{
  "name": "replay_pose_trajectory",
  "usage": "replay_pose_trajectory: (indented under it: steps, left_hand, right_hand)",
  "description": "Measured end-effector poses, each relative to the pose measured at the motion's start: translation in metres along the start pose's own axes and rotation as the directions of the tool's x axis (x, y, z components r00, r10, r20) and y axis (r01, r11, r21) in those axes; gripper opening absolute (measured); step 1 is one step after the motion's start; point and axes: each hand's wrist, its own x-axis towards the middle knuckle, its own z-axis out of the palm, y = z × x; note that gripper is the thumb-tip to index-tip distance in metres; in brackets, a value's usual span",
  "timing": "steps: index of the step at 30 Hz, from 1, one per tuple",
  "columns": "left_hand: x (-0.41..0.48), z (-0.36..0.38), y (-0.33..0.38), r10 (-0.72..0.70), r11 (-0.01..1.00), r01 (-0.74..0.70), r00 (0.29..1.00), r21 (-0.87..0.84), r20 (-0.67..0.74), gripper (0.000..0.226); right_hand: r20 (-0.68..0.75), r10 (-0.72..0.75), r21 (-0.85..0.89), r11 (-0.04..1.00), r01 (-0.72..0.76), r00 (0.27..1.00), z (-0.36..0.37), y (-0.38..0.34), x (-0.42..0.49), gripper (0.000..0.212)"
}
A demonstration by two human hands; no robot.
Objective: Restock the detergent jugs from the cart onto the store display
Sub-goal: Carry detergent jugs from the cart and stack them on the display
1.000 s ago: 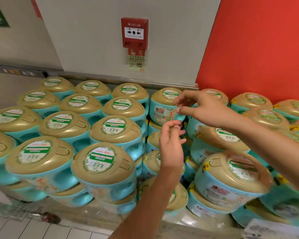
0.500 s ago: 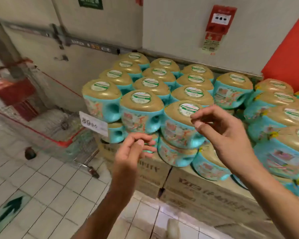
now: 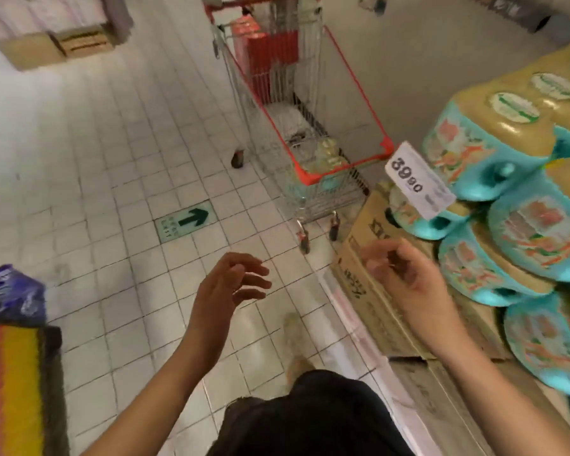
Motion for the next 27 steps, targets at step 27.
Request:
replay_pose_trajectory:
  steps: [27]
  left_hand:
    - [0.301,-0.198,0.029,-0.135,0.956,0.240,0.871,0.168,-0.473,0.026]
  right_hand:
    - [0.379,0.226,-0.060,0.974,-0.220,0.898,0.209,0.058,0.416,0.021]
